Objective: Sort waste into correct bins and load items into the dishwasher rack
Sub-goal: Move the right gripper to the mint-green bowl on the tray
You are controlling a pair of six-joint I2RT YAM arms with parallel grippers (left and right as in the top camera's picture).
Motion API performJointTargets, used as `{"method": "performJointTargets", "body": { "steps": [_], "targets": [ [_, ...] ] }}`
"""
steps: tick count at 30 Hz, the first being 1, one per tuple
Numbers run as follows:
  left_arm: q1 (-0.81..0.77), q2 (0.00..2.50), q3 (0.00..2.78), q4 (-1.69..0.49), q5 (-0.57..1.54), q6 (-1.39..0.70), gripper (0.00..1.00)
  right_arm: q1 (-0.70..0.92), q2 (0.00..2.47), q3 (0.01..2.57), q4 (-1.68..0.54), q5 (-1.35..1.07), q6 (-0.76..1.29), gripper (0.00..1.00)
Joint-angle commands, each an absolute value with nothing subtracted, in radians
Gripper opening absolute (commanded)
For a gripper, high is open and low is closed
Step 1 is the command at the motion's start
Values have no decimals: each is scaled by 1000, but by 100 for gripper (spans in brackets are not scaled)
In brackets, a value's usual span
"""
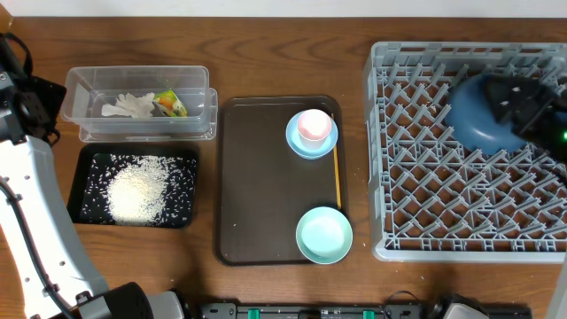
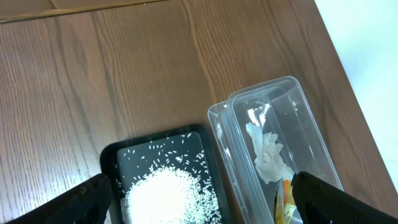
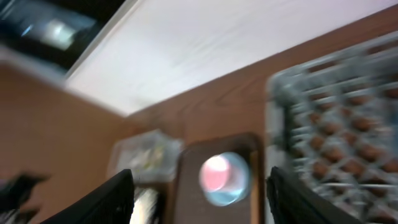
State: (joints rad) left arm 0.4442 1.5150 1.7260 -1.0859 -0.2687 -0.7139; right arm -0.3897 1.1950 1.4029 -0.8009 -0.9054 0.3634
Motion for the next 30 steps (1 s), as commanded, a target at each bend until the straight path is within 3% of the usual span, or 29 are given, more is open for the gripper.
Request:
{"method": "performJointTargets", "body": {
  "steps": [1,8,10,12,18,24,30],
  "targets": [
    [448,1518,1727,-1088,-282,-716,95,-243,1193,1400,-840,-939,350,67],
    [448,1518,1727,-1088,-282,-716,95,271,1241,1400,-972,-152,363,70],
    [448,1518,1727,-1088,-282,-716,95,414,1288,1400,-979,-2,369,77],
    [448,1518,1727,-1088,-282,-716,95,507,1327,1400,-959,72,366,77],
    [448,1518,1727,-1088,-282,-716,95,661,1394,1400,-887,-25,367,72],
    [448,1518,1727,-1088,-282,-716,95,773,1468,1399,-1078,-104,553,66],
    [448,1518,1727,-1088,-282,-716,95,936,1610,1390,-1170,-113,635,72]
  ]
}}
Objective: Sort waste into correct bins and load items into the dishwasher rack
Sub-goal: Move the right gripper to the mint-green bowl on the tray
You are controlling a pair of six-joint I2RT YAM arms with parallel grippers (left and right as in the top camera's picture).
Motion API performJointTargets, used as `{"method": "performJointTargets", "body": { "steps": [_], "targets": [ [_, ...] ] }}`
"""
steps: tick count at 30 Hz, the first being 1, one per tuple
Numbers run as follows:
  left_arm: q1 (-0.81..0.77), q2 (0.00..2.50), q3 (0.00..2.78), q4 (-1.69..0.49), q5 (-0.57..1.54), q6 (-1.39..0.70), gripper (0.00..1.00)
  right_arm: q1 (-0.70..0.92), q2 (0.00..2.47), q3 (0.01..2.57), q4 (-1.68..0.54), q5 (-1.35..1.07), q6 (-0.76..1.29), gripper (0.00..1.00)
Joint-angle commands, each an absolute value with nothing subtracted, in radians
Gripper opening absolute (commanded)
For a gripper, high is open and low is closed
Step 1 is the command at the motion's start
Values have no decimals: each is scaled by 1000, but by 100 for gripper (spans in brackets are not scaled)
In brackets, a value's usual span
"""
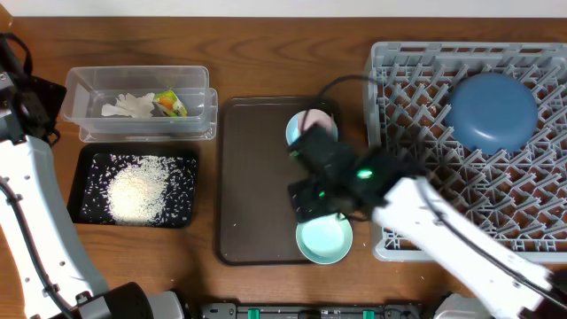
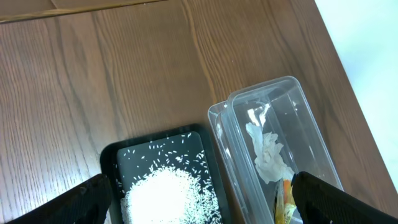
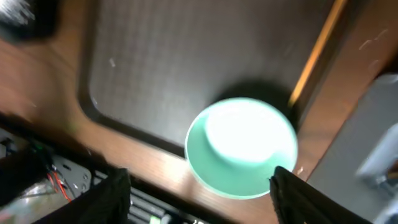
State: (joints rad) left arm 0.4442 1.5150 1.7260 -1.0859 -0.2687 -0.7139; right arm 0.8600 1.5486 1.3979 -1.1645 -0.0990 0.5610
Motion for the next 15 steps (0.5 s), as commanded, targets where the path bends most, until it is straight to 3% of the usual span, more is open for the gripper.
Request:
{"method": "performJointTargets", "body": {
  "steps": [1,7,10,15],
  "targets": [
    [448,1518,1727,-1088,-282,-716,95,966,1636,1390,-1167,-109,635,71],
    [448,1518,1727,-1088,-282,-716,95,1110,1819,1390,-1192,10,759,66],
    [448,1518,1727,-1088,-282,-716,95,1134,1893,1390,-1194,15,778,56],
    [448,1518,1727,-1088,-282,-716,95,1131,1951,1390,-1195,24,789,55]
  ]
}}
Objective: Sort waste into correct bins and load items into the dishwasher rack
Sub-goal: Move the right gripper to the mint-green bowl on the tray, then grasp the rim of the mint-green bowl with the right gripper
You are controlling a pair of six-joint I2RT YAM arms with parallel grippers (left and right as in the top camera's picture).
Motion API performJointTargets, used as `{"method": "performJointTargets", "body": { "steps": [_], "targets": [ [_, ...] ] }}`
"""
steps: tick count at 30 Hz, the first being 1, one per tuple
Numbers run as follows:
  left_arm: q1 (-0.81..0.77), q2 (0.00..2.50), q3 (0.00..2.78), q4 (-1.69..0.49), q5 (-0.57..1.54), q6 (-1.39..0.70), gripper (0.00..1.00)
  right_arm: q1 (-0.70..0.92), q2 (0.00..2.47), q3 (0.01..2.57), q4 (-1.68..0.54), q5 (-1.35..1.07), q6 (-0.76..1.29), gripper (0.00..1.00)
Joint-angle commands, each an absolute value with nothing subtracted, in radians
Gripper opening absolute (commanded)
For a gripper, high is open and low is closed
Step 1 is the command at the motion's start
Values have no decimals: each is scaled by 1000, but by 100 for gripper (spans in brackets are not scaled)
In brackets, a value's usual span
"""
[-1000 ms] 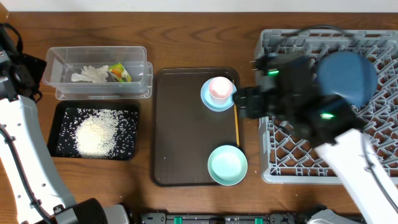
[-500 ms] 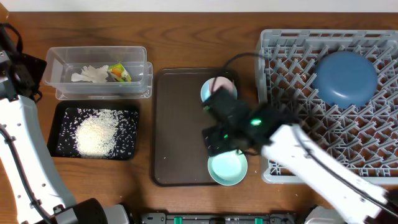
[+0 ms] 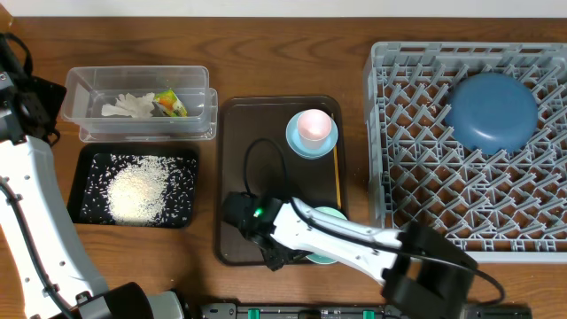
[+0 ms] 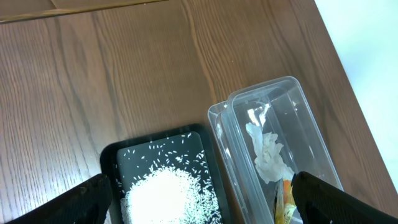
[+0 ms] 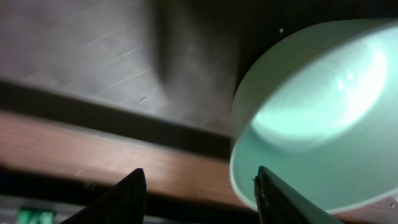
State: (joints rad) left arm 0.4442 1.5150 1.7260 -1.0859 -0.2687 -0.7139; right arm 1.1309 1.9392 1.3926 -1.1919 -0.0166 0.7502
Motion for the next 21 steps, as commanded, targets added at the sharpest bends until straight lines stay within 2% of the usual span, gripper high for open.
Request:
{"method": "performJointTargets", "body": {
  "steps": [1,5,10,16,21],
  "targets": [
    [448,1518,1727,-1088,-282,-716,95,1130,1954,1390,-1193,31,789,55],
    [448,1518,1727,-1089,-282,-716,95,1131,1960,1390,-1187,60,789,51],
    [448,1518,1727,-1088,-282,-716,95,1131,1961,1390,-1171,82,789,33],
    [448,1518,1727,-1088,-282,-716,95,1133,1966,1373,-1165,123,789,38],
    [448,1518,1727,-1088,-282,-716,95,1132,1966,1342,-1111,121,789,34]
  ]
}}
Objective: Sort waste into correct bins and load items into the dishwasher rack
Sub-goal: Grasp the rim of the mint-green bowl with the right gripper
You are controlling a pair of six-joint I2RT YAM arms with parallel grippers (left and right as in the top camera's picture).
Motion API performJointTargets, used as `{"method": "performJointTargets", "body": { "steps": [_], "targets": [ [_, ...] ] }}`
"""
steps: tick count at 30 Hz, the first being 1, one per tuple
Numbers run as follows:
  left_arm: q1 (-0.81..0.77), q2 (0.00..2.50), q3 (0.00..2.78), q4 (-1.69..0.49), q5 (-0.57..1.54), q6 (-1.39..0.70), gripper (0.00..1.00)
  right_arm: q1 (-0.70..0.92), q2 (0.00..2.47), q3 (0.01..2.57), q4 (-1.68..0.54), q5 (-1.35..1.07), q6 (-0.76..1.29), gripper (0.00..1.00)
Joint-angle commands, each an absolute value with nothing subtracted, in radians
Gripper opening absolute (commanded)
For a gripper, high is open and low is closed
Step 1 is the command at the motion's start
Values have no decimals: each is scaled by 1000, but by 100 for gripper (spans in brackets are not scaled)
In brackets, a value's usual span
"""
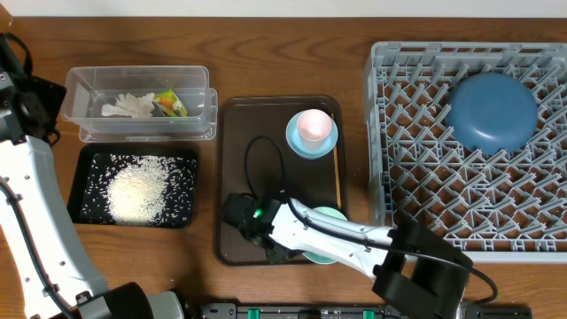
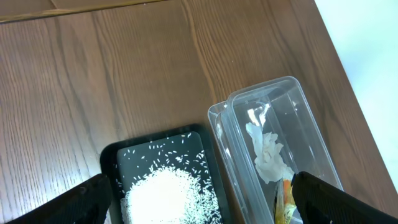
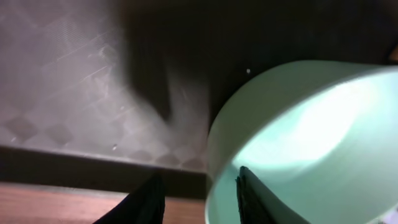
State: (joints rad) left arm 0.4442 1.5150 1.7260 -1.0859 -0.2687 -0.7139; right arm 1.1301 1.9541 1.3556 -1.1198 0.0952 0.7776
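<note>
A mint bowl (image 1: 332,215) sits at the front right of the dark tray (image 1: 257,151). My right gripper (image 3: 199,175) is low at the bowl's left rim (image 3: 214,155), open. One finger (image 3: 152,199) is outside the wall with a gap to it; the other finger (image 3: 249,196) is inside the bowl. A pink cup (image 1: 312,127) on a blue saucer and an orange stick (image 1: 337,177) also lie on the tray. A blue bowl (image 1: 492,111) rests in the grey rack (image 1: 425,177). My left gripper (image 2: 199,208) hangs open high above the bins.
A clear bin (image 1: 89,89) with tissue and a wrapper stands at the back left. In front of it a black tray (image 1: 89,168) holds rice. The right arm lies across the tray's front edge. The rack fills the right side.
The right gripper's fingers stand closer together and nearer the mint bowl's rim, one now inside the bowl. The left arm has not moved.
The right gripper was at the blue bowl in the rack. Then the blue bowl lay alone in the rack and the gripper hung above the mint bowl. Then it was down beside that bowl's left rim, and now its fingers straddle the rim.
</note>
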Motion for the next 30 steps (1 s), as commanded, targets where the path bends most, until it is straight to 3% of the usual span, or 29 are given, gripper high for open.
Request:
{"method": "performJointTargets", "body": {
  "steps": [1,4,9,21,30],
  "targets": [
    [448,1518,1727,-1088,-282,-716,95,1132,1966,1342,-1103,117,789,33],
    [448,1518,1727,-1088,-282,-716,95,1132,1966,1342,-1087,104,789,26],
    [448,1518,1727,-1088,-282,-716,95,1131,1966,1354,-1095,96,789,1],
    [448,1518,1727,-1088,-282,-716,95,1033,1856,1673,-1303,123,677,1],
    [448,1518,1727,-1088,-282,-716,95,668,1567,1798,-1288,91,496,1]
  ]
}}
